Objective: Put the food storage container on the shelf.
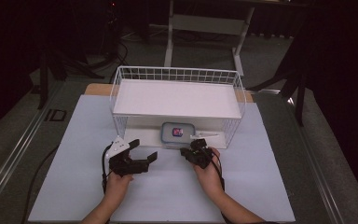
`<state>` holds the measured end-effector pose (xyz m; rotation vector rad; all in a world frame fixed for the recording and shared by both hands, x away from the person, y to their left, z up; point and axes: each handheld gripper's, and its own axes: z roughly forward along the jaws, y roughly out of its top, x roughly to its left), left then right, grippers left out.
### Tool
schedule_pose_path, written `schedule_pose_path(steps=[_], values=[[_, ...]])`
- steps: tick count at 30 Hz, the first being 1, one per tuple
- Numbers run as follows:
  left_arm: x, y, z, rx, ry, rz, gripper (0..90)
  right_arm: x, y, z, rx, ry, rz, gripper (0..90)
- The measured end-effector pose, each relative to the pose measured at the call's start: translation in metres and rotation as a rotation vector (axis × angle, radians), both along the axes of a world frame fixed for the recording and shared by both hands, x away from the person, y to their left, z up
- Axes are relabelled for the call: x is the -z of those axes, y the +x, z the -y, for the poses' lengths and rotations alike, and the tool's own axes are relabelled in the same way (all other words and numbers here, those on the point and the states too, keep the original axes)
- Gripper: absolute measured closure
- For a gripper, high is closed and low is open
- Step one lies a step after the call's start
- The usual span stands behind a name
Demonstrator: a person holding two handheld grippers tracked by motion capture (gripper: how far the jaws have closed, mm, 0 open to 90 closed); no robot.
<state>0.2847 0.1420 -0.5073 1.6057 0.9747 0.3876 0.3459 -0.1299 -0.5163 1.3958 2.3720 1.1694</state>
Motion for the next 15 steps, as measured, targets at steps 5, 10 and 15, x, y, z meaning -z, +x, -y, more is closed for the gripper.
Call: schedule_pose_path(steps=[5,10,15], values=[[0.0,0.0,-0.001,-0.005,0.002,0.0,8.2,-0.005,0.008,-0.001,0.018,0.006,0.012,89.8],[0.002,0.001,-0.001,-0.002,0.005,-0.006,8.2,-0.005,0.016,-0.002,0.031,0.005,0.016,89.8],[0.003,0.002,0.0,0.001,0.011,-0.01,8.2,-0.004,0.02,-0.009,0.034,0.012,0.009,89.8]])
